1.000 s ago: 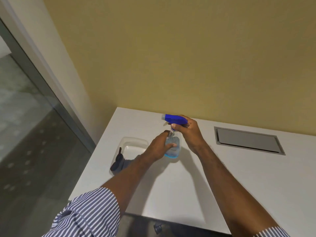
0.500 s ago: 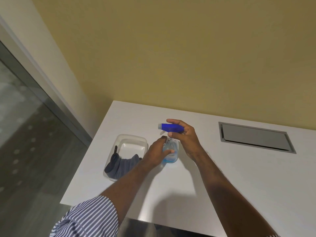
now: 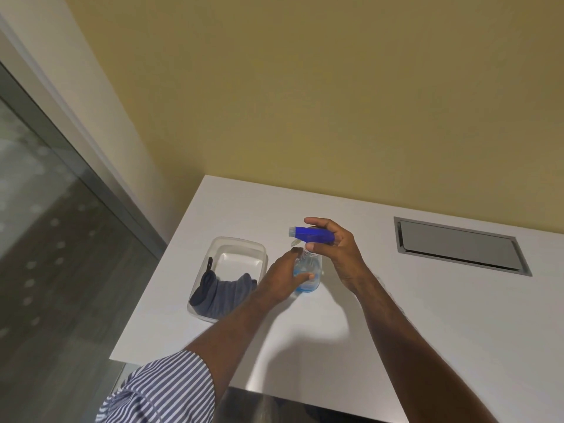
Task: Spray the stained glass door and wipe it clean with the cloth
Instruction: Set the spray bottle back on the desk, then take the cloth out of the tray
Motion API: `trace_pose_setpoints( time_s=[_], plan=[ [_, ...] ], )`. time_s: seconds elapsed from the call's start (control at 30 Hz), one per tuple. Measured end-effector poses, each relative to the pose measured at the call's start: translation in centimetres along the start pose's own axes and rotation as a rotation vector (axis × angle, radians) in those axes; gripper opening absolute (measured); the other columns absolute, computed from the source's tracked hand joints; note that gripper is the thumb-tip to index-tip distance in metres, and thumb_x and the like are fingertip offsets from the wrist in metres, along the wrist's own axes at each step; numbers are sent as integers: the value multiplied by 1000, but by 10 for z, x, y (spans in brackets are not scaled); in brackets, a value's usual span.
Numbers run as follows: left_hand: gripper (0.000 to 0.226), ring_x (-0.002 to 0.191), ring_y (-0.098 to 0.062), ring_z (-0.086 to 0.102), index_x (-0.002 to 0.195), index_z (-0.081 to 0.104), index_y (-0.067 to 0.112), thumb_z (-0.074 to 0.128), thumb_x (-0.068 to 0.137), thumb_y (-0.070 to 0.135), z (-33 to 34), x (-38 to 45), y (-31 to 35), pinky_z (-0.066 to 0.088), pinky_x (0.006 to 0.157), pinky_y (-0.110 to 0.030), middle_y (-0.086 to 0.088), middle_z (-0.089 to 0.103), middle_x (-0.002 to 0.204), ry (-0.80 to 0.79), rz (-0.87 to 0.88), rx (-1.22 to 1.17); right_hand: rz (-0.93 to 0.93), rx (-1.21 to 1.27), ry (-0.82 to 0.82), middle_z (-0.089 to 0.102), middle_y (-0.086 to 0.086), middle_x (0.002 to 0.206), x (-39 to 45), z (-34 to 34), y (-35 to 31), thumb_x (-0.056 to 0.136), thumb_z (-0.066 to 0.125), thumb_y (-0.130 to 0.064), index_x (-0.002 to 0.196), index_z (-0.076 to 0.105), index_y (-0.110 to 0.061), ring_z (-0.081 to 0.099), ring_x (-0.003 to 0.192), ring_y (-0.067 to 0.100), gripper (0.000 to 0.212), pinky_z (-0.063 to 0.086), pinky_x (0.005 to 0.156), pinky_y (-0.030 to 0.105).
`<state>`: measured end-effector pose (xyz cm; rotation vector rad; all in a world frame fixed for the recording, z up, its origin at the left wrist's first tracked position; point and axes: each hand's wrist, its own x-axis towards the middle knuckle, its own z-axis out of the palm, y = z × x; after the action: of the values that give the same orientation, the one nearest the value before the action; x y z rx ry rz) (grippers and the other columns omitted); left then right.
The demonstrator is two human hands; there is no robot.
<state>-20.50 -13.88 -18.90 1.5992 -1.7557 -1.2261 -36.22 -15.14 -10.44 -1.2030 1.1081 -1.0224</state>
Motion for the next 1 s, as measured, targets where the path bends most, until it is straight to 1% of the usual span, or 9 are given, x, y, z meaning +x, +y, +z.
trace_pose_setpoints(
  time_s=[0.2,0.33,0.4,0.47,0.57,0.67,0.8,0.93,1.0],
  plan=[
    [63,119,-17,62,140,48,27,77,84,24,-5,-7,1,52,104,-39,8,62,130,-25,-8,34,17,-21,-49,69,4,131,-13,-3,0,75,80,-13,135,63,-18,67,113,18,62,51,95,27],
    [83,139,-22,50,156,32,24,74,86,13,-17,-18,7,42,112,-35,-1,49,154,-30,-16,125,31,-99,-58,64,-7,139,-26,-9,-3,72,84,-13,143,55,-26,57,132,12,78,40,110,26],
    [89,143,-22,45,160,23,22,74,87,12,-26,-27,5,38,114,-33,-3,44,157,-38,14,172,50,-130,-19,60,-12,142,-37,-15,-2,75,83,-4,145,53,-27,53,134,6,79,42,108,25],
    [90,143,-21,43,160,22,22,75,87,14,-38,-38,0,37,114,-32,-3,44,157,-38,50,179,71,-154,94,64,-7,137,-51,-20,1,82,77,5,139,58,-25,57,128,10,67,48,102,27],
    [83,143,-19,41,158,28,25,74,89,20,-58,-55,-15,35,116,-31,0,45,156,-19,70,183,122,-90,343,72,4,108,-75,-18,8,92,62,10,120,69,-18,66,102,21,40,57,81,20],
    [69,143,-19,42,152,39,26,71,92,19,-80,-68,-26,31,116,-27,0,46,154,27,98,168,222,-31,493,72,6,87,-93,-1,11,94,58,5,105,74,-12,66,87,26,26,56,76,33],
    [59,141,-19,44,148,47,23,68,93,17,-107,-78,-41,28,114,-21,-2,47,153,76,100,151,283,-64,486,71,9,85,-105,51,6,93,58,5,100,74,-5,65,76,25,20,55,67,30],
    [50,138,-25,46,141,54,22,65,93,20,-133,-89,-60,34,119,-39,-3,55,146,131,164,260,296,-209,404,72,7,87,-93,114,12,96,60,0,98,75,-6,68,76,22,16,54,61,22],
    [44,135,-29,49,136,58,19,65,92,20,-145,-92,-69,32,120,-42,-4,59,141,146,208,371,290,-340,355,73,5,86,-79,143,18,97,58,-3,96,75,-10,69,79,21,18,53,64,20]
  ],
)
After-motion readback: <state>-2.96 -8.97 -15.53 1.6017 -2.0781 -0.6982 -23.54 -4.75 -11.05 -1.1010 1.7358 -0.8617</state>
